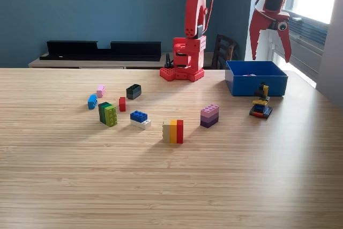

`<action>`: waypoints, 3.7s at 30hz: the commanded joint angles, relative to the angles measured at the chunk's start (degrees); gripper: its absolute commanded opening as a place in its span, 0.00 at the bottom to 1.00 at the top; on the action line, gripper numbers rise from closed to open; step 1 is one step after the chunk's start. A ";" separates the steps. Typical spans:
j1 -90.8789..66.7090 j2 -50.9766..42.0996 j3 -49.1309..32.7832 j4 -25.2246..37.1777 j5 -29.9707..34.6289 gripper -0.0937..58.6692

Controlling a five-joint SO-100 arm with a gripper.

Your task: Grasp a lego block and put it in the bin.

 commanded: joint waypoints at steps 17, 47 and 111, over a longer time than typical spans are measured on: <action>25.93 1.85 -11.34 0.70 8.53 0.00; 48.25 1.85 3.34 -13.80 8.44 0.00; 94.83 -11.51 -17.23 -15.91 26.10 0.45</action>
